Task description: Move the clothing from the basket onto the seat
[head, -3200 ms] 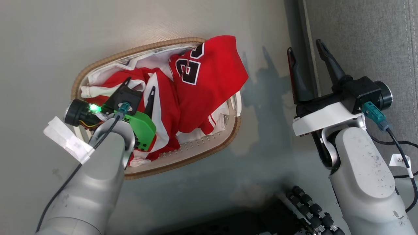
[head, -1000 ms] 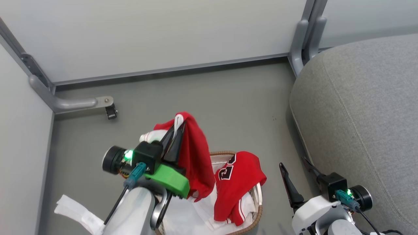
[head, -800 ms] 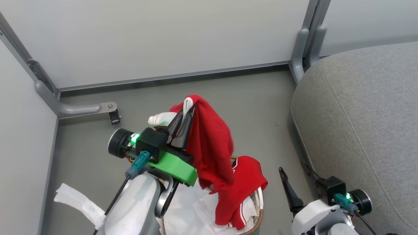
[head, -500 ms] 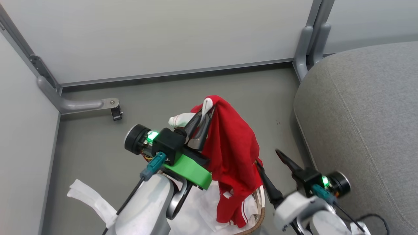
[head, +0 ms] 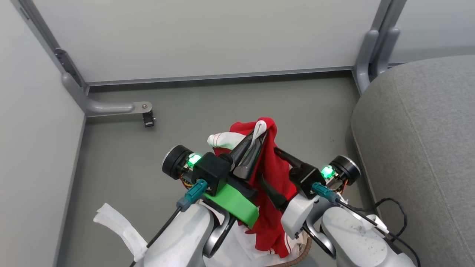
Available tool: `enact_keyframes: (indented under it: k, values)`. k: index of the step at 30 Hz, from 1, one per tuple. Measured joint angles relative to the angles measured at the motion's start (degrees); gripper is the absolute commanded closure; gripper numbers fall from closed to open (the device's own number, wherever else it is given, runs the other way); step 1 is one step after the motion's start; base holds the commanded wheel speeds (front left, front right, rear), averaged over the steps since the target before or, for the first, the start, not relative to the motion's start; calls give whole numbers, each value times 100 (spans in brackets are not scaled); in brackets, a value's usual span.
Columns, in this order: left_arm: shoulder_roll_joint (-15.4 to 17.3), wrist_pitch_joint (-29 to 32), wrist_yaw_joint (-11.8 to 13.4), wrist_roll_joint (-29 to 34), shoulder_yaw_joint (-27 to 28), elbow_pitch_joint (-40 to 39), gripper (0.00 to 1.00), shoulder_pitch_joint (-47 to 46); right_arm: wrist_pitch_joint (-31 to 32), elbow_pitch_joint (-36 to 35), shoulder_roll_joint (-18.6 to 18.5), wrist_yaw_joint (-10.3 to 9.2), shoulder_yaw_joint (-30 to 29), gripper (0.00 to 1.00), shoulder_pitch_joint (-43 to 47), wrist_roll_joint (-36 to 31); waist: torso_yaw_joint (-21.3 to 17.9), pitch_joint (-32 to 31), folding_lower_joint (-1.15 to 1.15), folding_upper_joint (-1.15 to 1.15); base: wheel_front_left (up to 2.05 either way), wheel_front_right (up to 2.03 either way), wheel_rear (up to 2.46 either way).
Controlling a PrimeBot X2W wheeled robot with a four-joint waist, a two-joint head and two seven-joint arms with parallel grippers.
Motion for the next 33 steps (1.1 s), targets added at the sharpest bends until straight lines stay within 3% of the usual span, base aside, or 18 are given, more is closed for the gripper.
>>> enact_keyframes:
  k: [2,3,4,5,6,11,12,13,14,22,33]
  values:
    - [-1,0,24,-47,-27,-14,100,0,0,311,25,0,81,0,-47,93,78,-8,0,0,0,0,0]
    - [0,0,40,-56,-33,-14,100,0,0,459,48,0,91,7,-56,148,117,-12,0,0,0,0,0]
    - [0,0,47,-65,-31,-13,100,0,0,570,63,-1,88,38,-59,210,153,-14,0,0,0,0,0]
    - [0,0,55,-105,-29,-13,100,1,0,630,65,0,111,90,-66,246,181,-15,0,0,0,0,0]
    - [0,0,66,-171,-22,-13,100,2,0,672,67,0,120,100,-73,288,208,-14,0,0,0,0,0]
    - [1,0,97,-164,45,40,100,6,0,552,90,0,-157,100,-40,433,205,39,0,0,0,0,0]
    - [0,-1,99,-125,67,49,91,7,1,500,91,0,-216,100,-15,433,180,50,0,0,0,0,0]
    - [1,-1,113,-84,110,46,34,10,0,437,92,0,-285,100,31,430,141,65,0,0,0,0,0]
    - [-2,-1,121,-48,140,41,0,12,0,401,91,0,-342,100,62,426,106,77,0,0,0,0,0]
    - [-2,-1,73,191,377,76,0,215,1,-104,90,0,-1047,100,490,401,-476,185,0,0,0,0,0]
    - [-9,-2,-64,443,591,254,0,311,1,-567,89,0,-1592,100,643,387,-1768,396,0,0,0,0,0]
